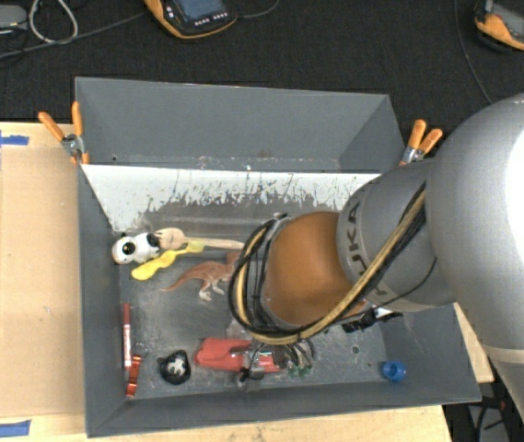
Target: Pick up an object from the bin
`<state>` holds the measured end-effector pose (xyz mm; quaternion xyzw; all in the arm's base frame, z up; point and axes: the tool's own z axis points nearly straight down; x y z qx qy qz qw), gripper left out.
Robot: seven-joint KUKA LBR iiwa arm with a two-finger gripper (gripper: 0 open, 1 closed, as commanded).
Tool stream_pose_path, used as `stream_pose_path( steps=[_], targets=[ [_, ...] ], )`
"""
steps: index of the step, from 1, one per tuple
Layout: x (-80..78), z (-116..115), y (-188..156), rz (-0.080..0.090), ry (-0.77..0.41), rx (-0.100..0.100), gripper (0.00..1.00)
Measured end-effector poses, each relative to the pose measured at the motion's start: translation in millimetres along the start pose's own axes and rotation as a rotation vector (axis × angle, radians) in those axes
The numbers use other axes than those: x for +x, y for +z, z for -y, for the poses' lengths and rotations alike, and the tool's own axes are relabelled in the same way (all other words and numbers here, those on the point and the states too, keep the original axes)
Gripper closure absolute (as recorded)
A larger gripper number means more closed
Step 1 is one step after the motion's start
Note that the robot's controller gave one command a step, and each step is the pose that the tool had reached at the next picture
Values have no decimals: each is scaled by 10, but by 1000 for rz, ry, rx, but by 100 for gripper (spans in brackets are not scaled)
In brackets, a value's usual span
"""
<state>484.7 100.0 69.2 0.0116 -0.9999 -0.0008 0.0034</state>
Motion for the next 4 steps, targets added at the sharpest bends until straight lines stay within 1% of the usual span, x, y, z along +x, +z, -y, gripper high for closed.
stream_pose_path(
  steps=[4],
  targets=[
    [-1, 6, 0, 0, 9, 0, 100]
  ],
)
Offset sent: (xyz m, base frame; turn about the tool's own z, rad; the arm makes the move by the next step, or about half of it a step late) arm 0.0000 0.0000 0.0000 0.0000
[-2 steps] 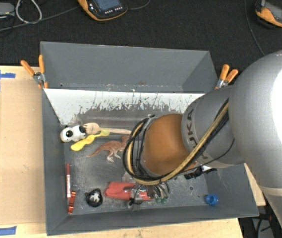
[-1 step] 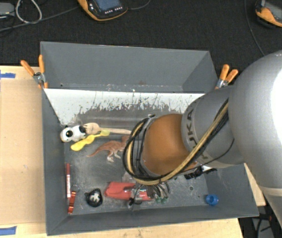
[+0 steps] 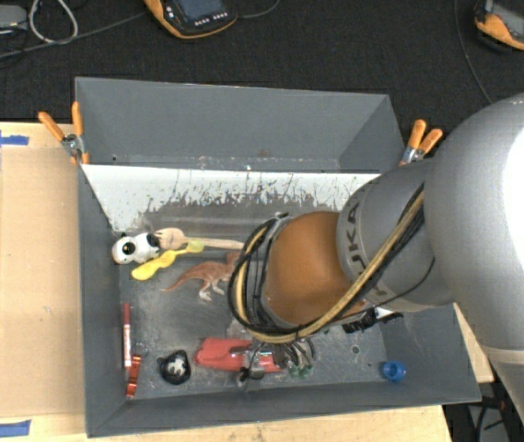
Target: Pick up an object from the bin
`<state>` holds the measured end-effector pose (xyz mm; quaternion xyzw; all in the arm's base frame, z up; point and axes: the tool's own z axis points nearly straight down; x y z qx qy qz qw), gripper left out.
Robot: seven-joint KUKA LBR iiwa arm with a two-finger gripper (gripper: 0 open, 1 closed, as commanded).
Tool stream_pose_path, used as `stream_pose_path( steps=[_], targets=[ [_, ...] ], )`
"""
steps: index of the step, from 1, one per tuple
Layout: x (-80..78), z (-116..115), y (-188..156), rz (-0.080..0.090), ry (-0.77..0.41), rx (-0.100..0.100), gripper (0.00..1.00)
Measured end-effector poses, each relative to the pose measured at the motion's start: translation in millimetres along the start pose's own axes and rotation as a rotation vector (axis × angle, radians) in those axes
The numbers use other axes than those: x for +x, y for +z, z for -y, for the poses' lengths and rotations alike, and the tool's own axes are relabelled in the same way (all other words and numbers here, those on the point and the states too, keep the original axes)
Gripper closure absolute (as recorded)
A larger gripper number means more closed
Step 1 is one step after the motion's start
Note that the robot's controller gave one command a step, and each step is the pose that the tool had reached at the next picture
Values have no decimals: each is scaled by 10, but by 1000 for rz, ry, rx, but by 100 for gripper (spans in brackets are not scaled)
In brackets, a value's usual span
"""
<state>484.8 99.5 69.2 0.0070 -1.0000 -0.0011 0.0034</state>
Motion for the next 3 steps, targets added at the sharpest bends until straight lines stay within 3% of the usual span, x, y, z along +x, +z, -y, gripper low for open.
stream_pose_path(
  steps=[1, 2, 3],
  targets=[
    [0, 0, -2, 0, 1, 0, 100],
    [55, 60, -1295, -3, -12, 0, 100],
    [55, 60, -1295, -3, -12, 0, 100]
  ],
)
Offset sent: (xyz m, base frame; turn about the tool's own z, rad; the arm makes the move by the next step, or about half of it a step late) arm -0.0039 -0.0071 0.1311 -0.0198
